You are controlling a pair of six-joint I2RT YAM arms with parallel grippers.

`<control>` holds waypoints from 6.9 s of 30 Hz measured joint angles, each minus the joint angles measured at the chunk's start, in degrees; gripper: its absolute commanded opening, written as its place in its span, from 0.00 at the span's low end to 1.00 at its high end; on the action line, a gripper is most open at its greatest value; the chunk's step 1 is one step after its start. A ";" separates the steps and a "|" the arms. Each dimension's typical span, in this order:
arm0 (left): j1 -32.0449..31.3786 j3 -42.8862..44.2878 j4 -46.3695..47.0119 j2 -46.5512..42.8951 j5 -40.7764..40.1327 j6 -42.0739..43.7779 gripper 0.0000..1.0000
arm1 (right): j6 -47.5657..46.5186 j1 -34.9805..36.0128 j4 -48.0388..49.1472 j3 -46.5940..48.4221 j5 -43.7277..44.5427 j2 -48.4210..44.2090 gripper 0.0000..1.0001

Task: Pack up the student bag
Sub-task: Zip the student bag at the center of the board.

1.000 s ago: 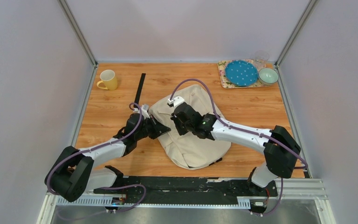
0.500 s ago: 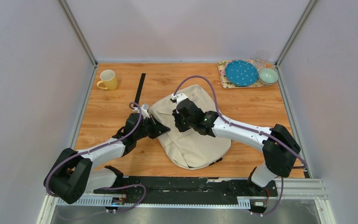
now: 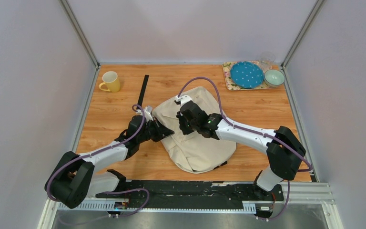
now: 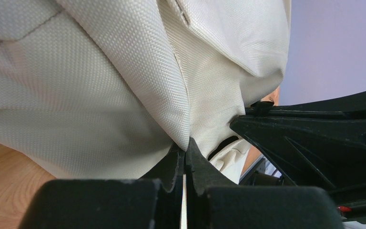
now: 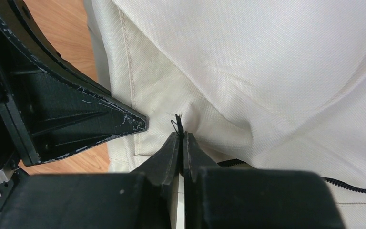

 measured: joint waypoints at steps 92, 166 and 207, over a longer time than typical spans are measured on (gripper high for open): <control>1.05 -0.42 -0.85 -3.48 2.36 1.51 0.00 | 11.72 -4.13 4.68 -2.80 -3.43 -0.07 0.00; 22.75 -2.34 -13.44 -8.57 22.40 13.51 0.00 | 9.99 -20.92 5.97 -17.49 -3.58 -15.96 0.00; 26.21 10.12 -28.28 -5.11 23.67 31.21 0.55 | 20.46 -25.81 8.83 -32.89 -10.80 -32.54 0.51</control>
